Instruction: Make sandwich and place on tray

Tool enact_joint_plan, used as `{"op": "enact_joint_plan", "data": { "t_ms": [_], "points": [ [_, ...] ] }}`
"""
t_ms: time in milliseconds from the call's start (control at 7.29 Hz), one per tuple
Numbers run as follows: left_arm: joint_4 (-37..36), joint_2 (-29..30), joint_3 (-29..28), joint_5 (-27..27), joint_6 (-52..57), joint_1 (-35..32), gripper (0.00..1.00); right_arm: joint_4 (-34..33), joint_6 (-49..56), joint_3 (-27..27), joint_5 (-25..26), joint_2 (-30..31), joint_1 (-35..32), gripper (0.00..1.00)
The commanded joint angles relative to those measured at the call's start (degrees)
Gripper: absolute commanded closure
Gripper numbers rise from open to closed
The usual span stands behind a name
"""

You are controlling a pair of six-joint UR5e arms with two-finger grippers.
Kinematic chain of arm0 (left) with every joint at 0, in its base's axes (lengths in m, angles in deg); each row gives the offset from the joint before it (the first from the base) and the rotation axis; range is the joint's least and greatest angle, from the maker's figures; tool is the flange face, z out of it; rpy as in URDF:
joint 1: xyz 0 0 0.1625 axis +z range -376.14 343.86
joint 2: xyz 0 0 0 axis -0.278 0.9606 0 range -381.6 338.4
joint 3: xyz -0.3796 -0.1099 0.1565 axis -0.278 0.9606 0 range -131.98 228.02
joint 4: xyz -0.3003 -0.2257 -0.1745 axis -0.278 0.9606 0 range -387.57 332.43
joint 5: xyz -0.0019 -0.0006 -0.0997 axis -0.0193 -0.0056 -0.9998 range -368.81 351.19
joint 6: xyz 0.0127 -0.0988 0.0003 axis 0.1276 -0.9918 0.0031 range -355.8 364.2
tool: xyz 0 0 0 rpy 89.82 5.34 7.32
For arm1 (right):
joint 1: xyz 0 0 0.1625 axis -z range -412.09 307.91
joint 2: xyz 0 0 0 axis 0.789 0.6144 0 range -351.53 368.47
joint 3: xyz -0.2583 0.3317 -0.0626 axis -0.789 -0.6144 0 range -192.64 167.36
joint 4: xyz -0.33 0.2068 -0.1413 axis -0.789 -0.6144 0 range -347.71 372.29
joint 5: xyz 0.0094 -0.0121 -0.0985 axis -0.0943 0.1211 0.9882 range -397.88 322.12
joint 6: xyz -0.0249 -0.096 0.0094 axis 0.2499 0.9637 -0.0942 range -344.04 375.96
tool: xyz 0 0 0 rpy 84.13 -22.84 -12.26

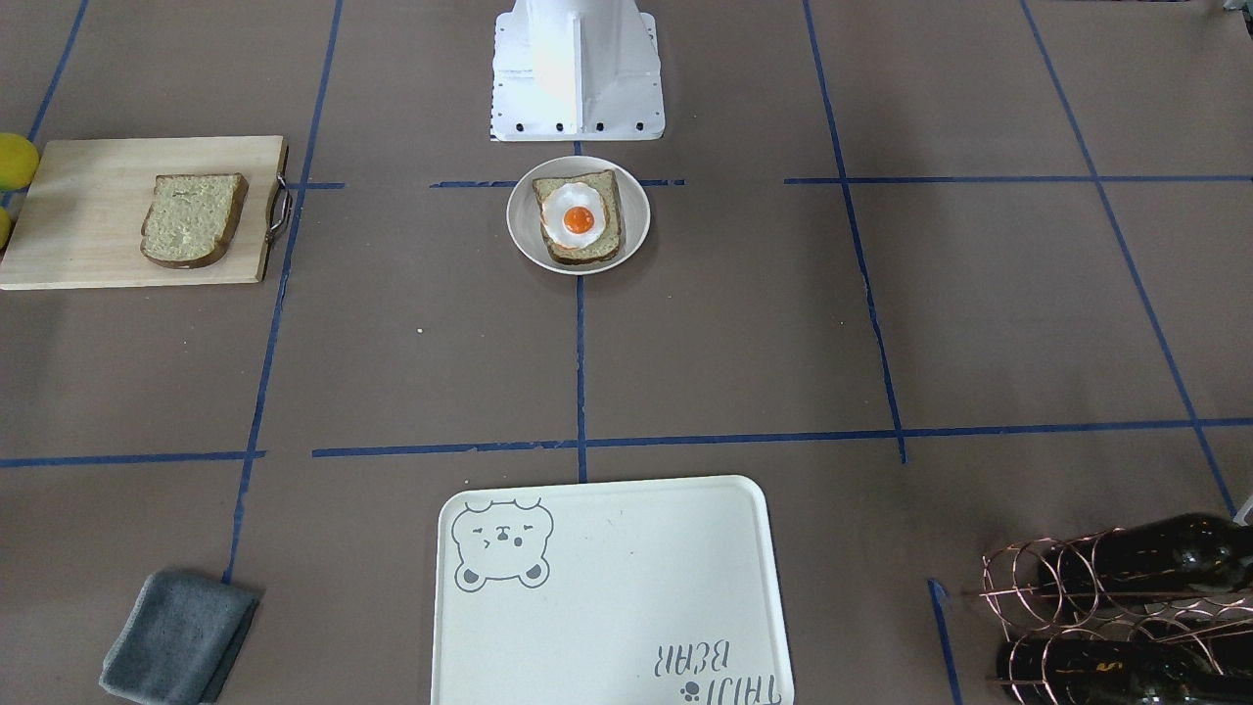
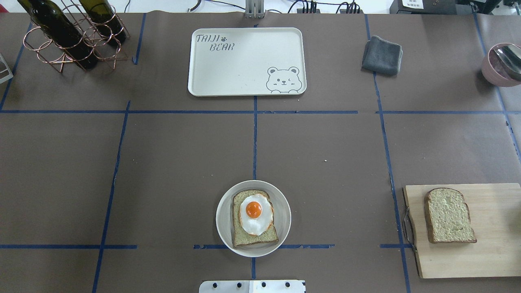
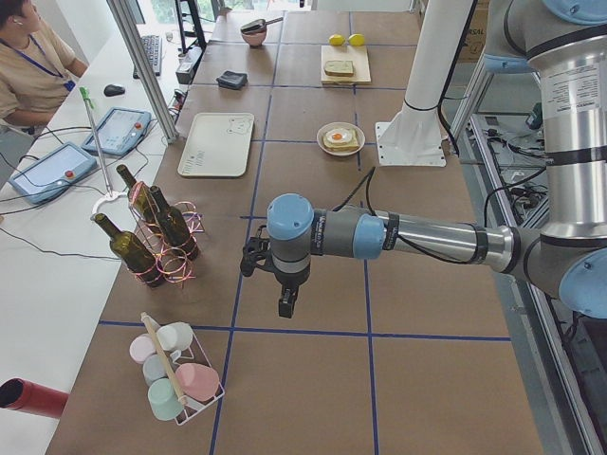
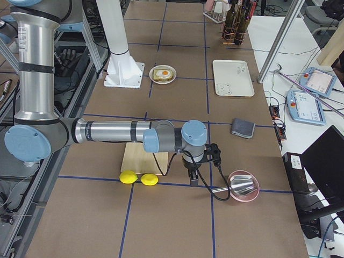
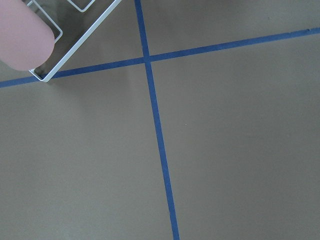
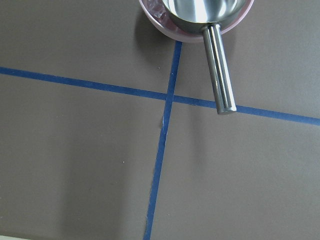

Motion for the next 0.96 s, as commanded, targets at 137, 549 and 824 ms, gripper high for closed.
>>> {"op": "enact_joint_plan", "data": {
  "t_ms": [137, 549, 824],
  "points": [
    [0.1, 0.0, -0.2, 0.0, 0.1, 0.0, 0.0, -0.1, 0.0, 0.1, -0.1, 0.0, 0.0, 0.0],
    [0.1, 0.0, -0.3, -0.3, 0.1, 0.0, 0.0, -0.3, -0.4, 0.8, -0.4, -0.3, 0.9, 0.0],
    [0.2, 0.0, -0.6, -0.4, 0.0, 0.1, 0.0, 1.3, 0.4, 0.7, -4.9, 1.7, 0.9, 0.0]
  ]
}}
